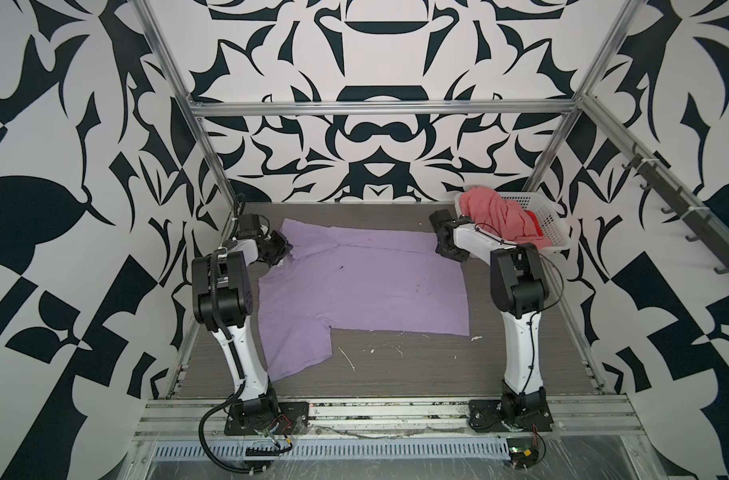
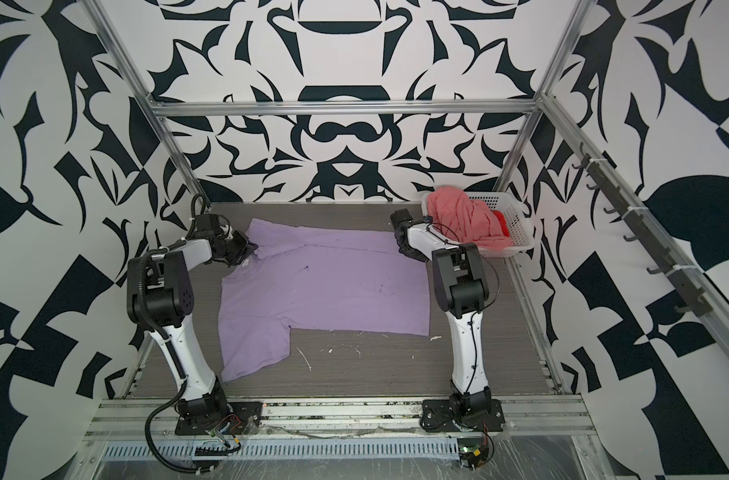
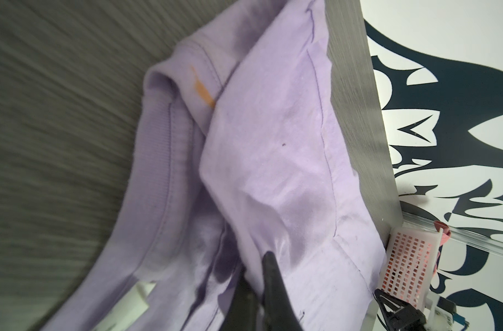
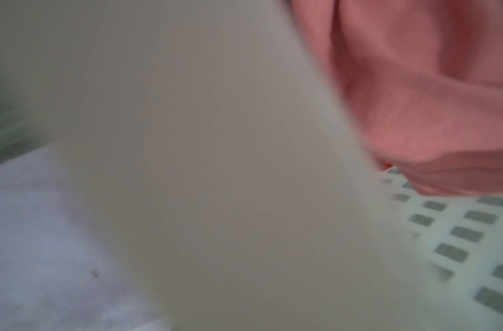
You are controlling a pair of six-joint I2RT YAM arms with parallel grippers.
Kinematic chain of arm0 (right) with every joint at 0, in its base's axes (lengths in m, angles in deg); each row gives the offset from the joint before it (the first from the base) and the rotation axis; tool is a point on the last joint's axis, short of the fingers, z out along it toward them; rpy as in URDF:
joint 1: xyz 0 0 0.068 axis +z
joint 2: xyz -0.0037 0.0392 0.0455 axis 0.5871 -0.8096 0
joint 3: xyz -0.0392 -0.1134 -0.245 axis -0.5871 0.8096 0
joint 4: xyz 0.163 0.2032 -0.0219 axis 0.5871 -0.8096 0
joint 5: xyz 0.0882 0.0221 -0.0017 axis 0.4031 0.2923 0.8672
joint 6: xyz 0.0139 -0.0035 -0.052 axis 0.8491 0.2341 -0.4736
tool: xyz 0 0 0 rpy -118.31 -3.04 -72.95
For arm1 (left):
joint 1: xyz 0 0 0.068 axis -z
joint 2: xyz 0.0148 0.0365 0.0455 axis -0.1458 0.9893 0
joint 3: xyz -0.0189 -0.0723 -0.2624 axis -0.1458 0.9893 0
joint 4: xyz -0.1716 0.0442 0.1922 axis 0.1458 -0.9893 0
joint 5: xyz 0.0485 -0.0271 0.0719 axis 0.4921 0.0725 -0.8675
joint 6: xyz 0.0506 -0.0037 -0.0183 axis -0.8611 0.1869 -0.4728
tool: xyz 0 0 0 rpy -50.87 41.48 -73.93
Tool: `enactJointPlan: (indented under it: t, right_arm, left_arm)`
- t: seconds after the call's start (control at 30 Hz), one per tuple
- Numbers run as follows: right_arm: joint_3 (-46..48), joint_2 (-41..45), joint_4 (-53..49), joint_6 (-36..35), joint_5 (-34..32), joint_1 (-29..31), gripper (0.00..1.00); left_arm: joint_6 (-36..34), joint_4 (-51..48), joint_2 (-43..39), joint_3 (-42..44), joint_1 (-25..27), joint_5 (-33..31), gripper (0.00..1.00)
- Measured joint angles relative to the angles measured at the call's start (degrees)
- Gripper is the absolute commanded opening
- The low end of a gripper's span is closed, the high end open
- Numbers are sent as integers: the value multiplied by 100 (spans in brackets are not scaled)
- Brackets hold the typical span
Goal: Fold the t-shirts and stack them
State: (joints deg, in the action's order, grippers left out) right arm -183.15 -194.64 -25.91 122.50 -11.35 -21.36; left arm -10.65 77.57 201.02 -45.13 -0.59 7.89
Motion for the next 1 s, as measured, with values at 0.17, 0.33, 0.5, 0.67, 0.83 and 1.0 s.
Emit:
enactJointPlan:
  t: [0.17,0.33,0.5,0.67,0.83,1.0]
  right_arm:
    - [136,138,232,-190,254,-15,35]
    - [289,339,505,-122,588,35,40]
    - [103,385,518,-162,385,321,41]
    - [-114,376,516,-186,352,566,44]
    - [-120,330,503,-190,321,468,46]
    - [-118,223,544,-223,551,72,46]
  left_arm:
    - [0,0,0,0,0,2,1]
    - [0,2,-2,2,0,4,1]
    - [0,37,-42,90,-2,9,0]
    - [0,46,-44,136,0,22,0]
    - [0,48,-44,153,0,31,0]
    - [0,48,-44,153,0,46,0]
